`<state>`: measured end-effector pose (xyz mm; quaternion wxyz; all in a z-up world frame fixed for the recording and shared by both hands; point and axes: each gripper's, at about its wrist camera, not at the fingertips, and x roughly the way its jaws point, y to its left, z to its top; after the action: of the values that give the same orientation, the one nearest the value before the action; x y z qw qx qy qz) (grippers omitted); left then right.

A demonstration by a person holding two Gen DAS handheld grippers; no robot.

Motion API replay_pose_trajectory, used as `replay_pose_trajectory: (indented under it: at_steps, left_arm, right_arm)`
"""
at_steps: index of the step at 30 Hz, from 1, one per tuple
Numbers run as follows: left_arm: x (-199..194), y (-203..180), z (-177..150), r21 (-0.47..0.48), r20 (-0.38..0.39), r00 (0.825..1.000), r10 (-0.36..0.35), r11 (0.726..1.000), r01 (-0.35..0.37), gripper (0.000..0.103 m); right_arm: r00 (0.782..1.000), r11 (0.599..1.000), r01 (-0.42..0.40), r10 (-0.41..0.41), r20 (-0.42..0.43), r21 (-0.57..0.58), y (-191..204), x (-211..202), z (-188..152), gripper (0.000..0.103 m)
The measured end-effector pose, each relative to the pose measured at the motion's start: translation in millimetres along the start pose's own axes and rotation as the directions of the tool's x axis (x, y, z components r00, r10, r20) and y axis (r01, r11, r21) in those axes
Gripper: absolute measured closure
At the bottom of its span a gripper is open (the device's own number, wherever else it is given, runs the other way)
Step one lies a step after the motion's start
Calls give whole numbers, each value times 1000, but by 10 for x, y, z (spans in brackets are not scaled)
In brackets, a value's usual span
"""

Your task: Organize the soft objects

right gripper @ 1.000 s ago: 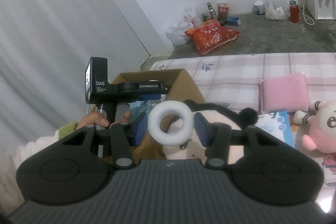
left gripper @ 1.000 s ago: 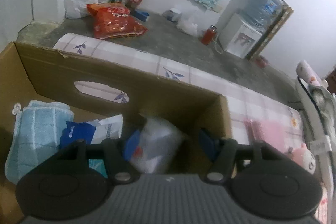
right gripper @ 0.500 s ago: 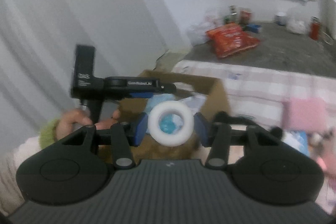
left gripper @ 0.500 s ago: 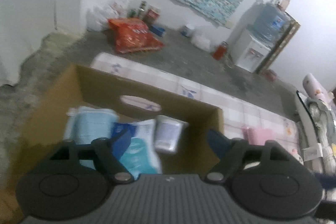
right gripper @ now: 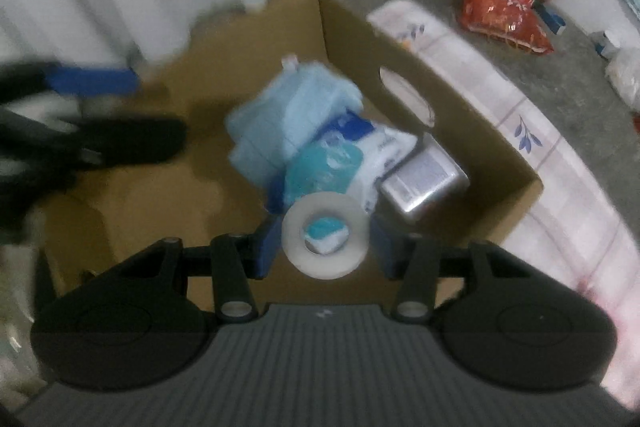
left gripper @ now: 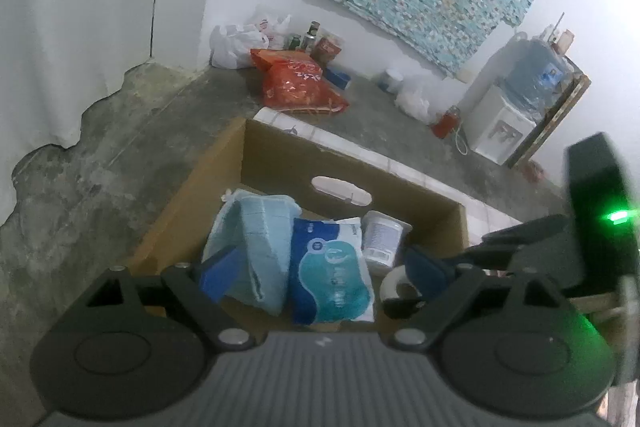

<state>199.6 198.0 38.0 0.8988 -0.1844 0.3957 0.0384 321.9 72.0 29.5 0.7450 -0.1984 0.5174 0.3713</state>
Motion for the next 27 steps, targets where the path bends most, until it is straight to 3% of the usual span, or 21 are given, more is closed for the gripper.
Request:
replay_pose_trajectory:
  at_steps: [4,10,12,17,20,27]
  left_arm:
    - [67,79,-7,-19,-6,1000,-11,1000,11,12]
    - [201,147,-52,-15,-24,1000,-15,1000,15,12]
    - [212,183,-63,-15,-25,1000,-15,1000,14,12]
    - [200,298,-60,-32,0,1000,-4,999,4,12]
    - [201,388,-43,-59,6,1000,-2,998,2,12]
    - [238,487,-36,-68,-4,1000,5,998,-6,12]
  right_arm:
    - [988,992,74,-87,-125,-105,99,367,105,55]
    - [966,975,108,-150,-210,-195,124,717,88,51]
    - [963,967,130,-176,-206,-221,126,749,88,45]
    - [972,958,158,-194,-135,-240,50,591,206,45]
    - [966,941,208,-240,-93,-268,-33,574,318,45]
    - [956,924,228,-272,-107,-307,-245,881,568,47]
